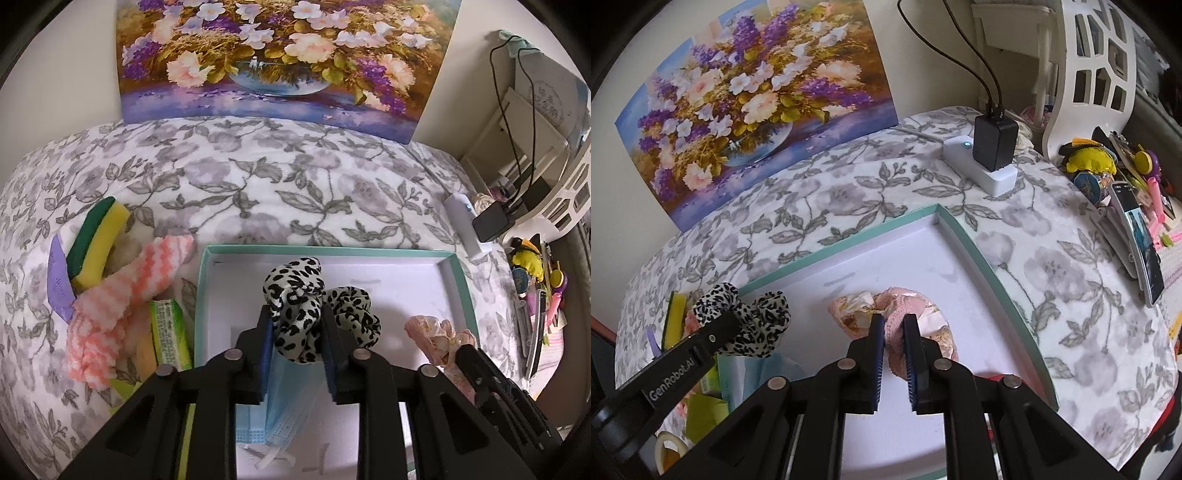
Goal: Organize soft objects
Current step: 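Carry the pink cloth with the right tool while the left tool carries the scrunchie over the tray, then open both tools, dropping the scrunchie and pink floral cloth into the tray, then grasp the lime green cloth in the pile with the right tool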
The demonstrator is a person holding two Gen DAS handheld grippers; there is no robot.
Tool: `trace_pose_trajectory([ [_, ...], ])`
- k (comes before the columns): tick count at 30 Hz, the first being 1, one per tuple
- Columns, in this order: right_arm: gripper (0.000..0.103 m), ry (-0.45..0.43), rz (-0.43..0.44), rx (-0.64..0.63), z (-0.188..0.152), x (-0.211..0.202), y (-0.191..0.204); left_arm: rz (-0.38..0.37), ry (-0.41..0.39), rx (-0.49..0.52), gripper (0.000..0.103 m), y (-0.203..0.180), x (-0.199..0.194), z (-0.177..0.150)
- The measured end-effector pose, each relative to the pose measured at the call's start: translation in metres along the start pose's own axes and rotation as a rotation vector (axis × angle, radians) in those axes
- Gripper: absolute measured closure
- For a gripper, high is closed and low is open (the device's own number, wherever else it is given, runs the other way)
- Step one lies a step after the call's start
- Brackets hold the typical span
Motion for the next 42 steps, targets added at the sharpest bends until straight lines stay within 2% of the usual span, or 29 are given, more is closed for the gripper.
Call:
trace_pose_trajectory([
  [2,0.089,0.004,-0.006,0.003,0.000,-0.001,-0.002,0.017,0.003,-0.005,0.056,0.004,0.000,0.000],
  [4,0.089,0.008,-0.019,0.006,-0.001,-0.002,-0.004,0.036,0.002,-0.020,0.046,0.011,-0.003,0.002],
  [6,0.089,0.018,-0.026,0.004,-0.002,-0.003,-0.003,0.044,0.003,-0.028,0.043,0.016,-0.006,0.004],
  [7,0.085,0.022,-0.032,0.001,-0.003,-0.003,-0.003,0.045,0.002,-0.031,0.040,0.019,-0.008,0.005],
  [9,0.073,0.032,-0.043,0.000,-0.005,-0.003,-0.003,0.059,0.001,-0.036,0.035,0.025,-0.013,0.006],
  [11,0.053,0.048,-0.048,0.001,-0.008,-0.002,-0.003,0.079,0.006,-0.040,0.034,0.031,-0.015,0.007],
  [12,0.050,0.056,-0.050,0.001,-0.010,-0.002,-0.002,0.089,0.010,-0.043,0.034,0.034,-0.016,0.007],
  [14,0.040,0.069,-0.060,-0.007,-0.013,-0.002,-0.001,0.108,0.022,-0.050,0.021,0.042,-0.017,0.006],
  [16,0.034,0.081,-0.077,-0.018,-0.017,-0.002,0.001,0.132,0.045,-0.059,0.018,0.052,-0.017,0.003],
  [20,0.017,0.101,-0.094,-0.033,-0.025,-0.001,0.005,0.170,0.065,-0.087,0.017,0.073,-0.018,-0.002],
  [22,0.012,0.111,-0.093,-0.041,-0.031,-0.001,0.009,0.195,0.079,-0.109,0.017,0.087,-0.018,-0.007],
  [25,0.000,0.120,-0.092,-0.051,-0.038,-0.002,0.015,0.231,0.114,-0.147,0.017,0.110,-0.014,-0.022],
  [30,0.000,0.136,-0.087,-0.068,-0.054,-0.006,0.030,0.290,0.176,-0.195,0.017,0.145,-0.008,-0.046],
  [36,0.000,0.148,-0.076,-0.134,-0.067,-0.009,0.062,0.326,0.203,-0.272,0.017,0.193,-0.013,-0.065],
  [42,0.000,0.184,0.009,-0.175,-0.085,-0.001,0.111,0.330,0.235,-0.355,0.017,0.239,-0.014,-0.080],
])
Point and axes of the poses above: each gripper's, at about its wrist camera, not at the fingertips, and x roughly the way its jaws point, y to its left, z to its top, the point moved 7 cm from there along x, roughly the way its jaws point, and after that the axes turned 13 degrees about z, right-handed, at the moved point
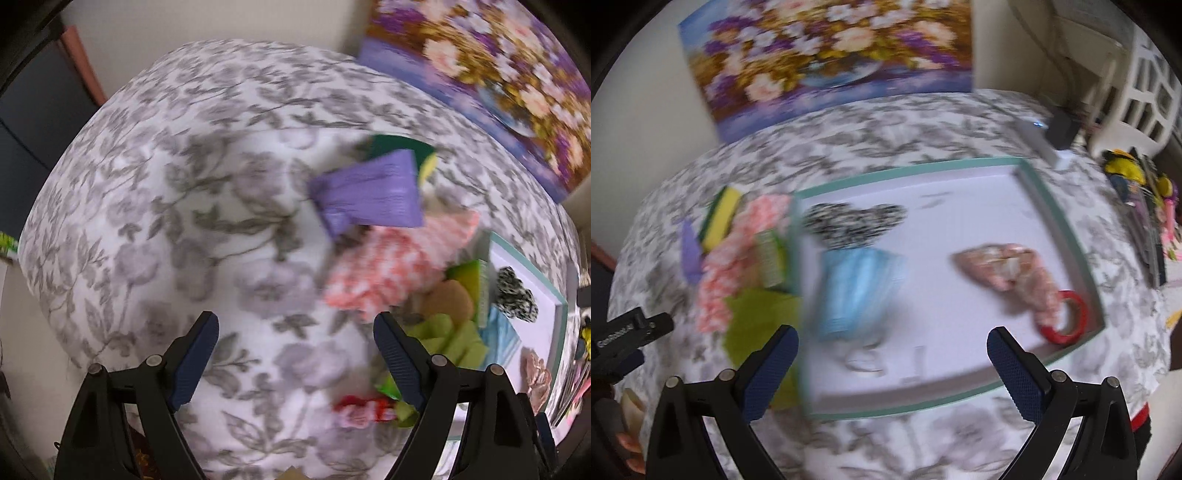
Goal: Organize soft objects
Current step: 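Grasp the lime green cloth in the pile with the right tool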
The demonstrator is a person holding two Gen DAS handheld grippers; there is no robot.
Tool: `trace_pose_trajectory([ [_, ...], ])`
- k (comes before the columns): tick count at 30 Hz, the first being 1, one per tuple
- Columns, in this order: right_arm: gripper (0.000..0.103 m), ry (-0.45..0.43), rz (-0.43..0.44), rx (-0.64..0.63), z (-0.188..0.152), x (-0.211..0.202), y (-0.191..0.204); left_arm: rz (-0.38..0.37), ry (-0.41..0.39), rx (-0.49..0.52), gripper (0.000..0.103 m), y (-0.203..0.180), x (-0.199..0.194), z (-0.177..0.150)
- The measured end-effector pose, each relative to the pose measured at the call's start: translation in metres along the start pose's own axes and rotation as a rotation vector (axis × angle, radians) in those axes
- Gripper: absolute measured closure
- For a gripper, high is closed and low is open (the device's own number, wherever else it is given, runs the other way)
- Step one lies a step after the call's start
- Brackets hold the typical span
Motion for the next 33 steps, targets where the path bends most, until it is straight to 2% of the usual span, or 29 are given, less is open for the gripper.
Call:
trace_pose_trajectory([
  [9,0.000,0.071,0.106,-0.078,-0.016,0.035,0.071,-0.009,0.072,-0.060,0.017,0.033,0.024,0.001],
  [18,0.009,0.116,0.081,-0.159,-0.028,0.061,0.096,-0.013,0.125,-0.054,0.017,0.030,0.042,-0.002],
  [25,0.035,0.137,0.043,-0.193,-0.032,0.071,0.096,-0.009,0.146,-0.038,0.017,0.022,0.056,0.001],
  [33,0.065,0.108,0.031,-0.158,-0.022,0.067,0.082,-0.055,0.072,-0.044,0.014,0.005,0.054,0.019],
])
Point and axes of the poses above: each gripper's, at about its wrist camera, not at the fingertips, and x roughly the way its jaws point, y to its left, z to its top, the point moved 7 cm from there along x, roughly the way its jaws point, and after that the axes turned 13 degrees about z, right-handed, at the moved point
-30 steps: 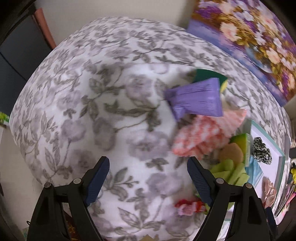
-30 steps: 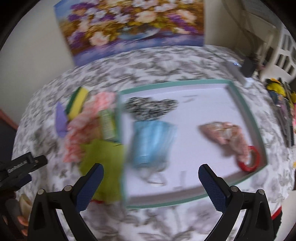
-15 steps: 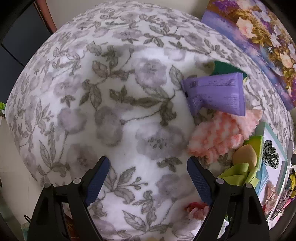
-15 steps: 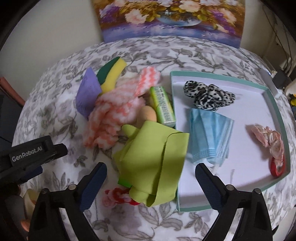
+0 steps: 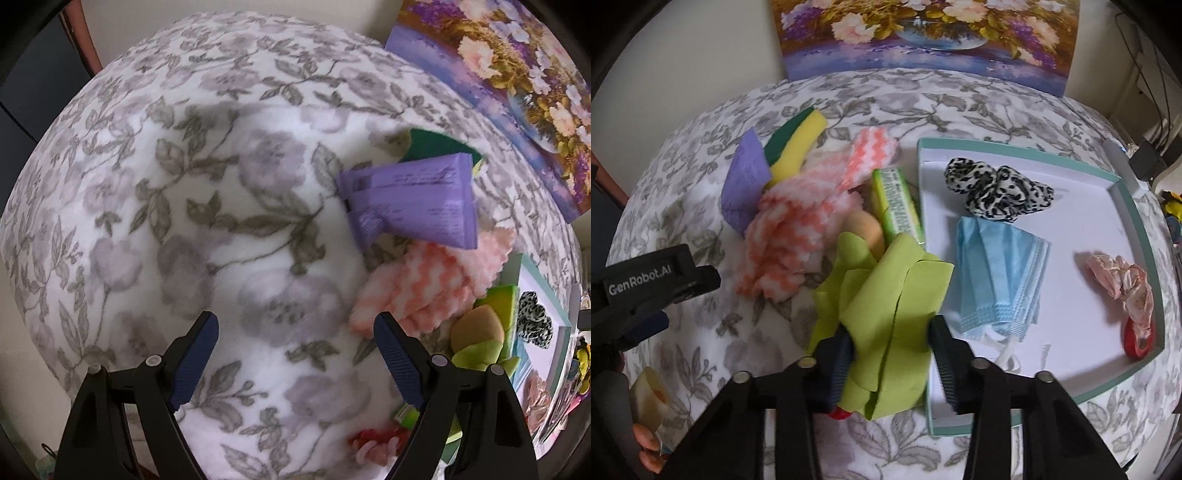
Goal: Organize soft objects
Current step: 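Grasp the lime green cloth in the pile with the right tool, then grasp the pink chevron towel with the left tool while the right tool holds the green cloth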
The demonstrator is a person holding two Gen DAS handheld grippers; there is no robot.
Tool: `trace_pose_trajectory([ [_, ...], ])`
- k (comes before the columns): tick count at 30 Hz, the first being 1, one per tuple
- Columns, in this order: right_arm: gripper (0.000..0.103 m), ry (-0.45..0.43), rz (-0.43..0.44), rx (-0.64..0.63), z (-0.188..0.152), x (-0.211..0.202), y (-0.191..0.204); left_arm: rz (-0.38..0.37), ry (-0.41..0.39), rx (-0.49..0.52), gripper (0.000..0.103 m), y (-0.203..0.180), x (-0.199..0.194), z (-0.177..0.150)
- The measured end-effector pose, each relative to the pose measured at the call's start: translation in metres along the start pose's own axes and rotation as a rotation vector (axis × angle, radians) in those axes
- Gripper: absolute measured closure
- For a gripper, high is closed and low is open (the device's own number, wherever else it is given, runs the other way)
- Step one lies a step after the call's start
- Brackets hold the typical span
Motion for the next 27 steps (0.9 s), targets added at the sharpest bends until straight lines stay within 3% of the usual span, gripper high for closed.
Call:
trace_pose_trajectory([
  [5,0.087,-0.018,0.024,-0.004,0.005,-0.006,0.001,-0.056,-0.006,0.022,0.013,-0.019,0.000,0.008],
  [8,0.088,-0.018,0.034,-0.025,0.007,-0.005,0.006,-0.102,-0.008,0.057,0.013,-0.038,0.003,0.011],
  [12,0.089,-0.006,0.040,-0.030,0.008,-0.001,0.006,-0.107,-0.032,0.095,0.015,-0.058,0.006,0.016],
  [14,0.089,-0.004,0.041,-0.026,0.009,0.000,0.002,-0.132,-0.040,0.094,0.025,-0.065,0.009,0.019],
  [17,0.089,0.003,0.046,-0.018,0.011,0.002,-0.003,-0.159,-0.051,0.104,0.032,-0.077,0.013,0.024],
  [19,0.089,0.009,0.050,-0.014,0.012,0.004,-0.006,-0.153,-0.071,0.122,0.034,-0.083,0.015,0.025],
  [21,0.090,0.013,0.058,-0.009,0.013,0.007,-0.007,-0.136,-0.101,0.147,0.042,-0.091,0.016,0.027],
  [23,0.089,0.017,0.064,-0.007,0.014,0.008,-0.007,-0.130,-0.109,0.178,0.059,-0.098,0.017,0.025],
  [24,0.089,0.018,0.066,-0.006,0.015,0.009,-0.007,-0.131,-0.109,0.189,0.061,-0.102,0.017,0.024],
  [27,0.089,0.018,0.076,0.001,0.016,0.010,-0.008,-0.122,-0.122,0.213,0.081,-0.114,0.019,0.025],
])
Point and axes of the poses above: each gripper's, at about its wrist camera, not at the fingertips, and x roughly the way its jaws point, y to its left, z to its top, the point moved 7 cm from there along x, roughly the way its jaws point, and after that the axes turned 13 degrees about z, right-handed, at the moved point
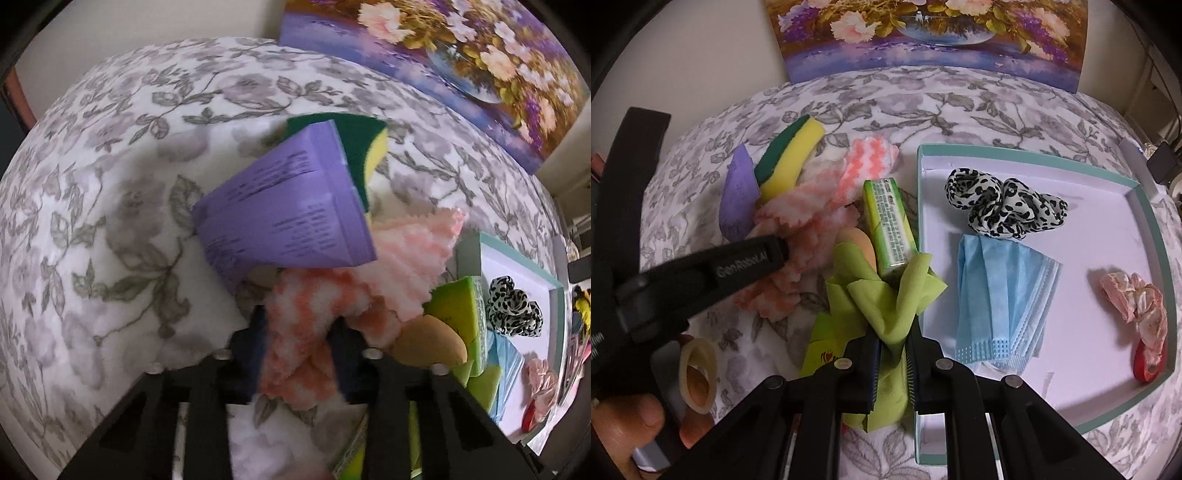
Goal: Organize soft objects
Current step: 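Grasp the pink chevron towel with the left tool while the right tool holds the green cloth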
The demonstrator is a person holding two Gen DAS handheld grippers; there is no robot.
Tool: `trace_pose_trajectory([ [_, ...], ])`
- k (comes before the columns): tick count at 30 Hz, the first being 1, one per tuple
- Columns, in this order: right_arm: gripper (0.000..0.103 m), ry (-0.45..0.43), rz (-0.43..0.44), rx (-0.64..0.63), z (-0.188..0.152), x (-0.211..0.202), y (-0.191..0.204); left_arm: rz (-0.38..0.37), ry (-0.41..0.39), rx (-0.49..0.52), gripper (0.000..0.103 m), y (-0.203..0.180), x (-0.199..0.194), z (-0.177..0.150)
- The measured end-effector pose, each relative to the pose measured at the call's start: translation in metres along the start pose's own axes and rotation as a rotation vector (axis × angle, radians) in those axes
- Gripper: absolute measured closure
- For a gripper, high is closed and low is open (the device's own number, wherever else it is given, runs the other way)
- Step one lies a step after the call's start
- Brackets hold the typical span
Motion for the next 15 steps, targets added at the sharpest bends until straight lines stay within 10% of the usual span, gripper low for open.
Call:
trace_pose_trajectory([
  [15,0.093,-0.106,0.110,0.048,0.015,-0.039,0.003,-0.103,-0.152,-0.011,0.091,0.001,-0.076,0.018],
])
Point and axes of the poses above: each gripper's, at about its wrist camera, not at the fingertips, and x roughly the way its jaws point, y to its left, z to its top, the point moved 7 cm from there along x, roughly the way its jaws point, and after that the axes turned 13 degrees about z, right-handed, at the moved point
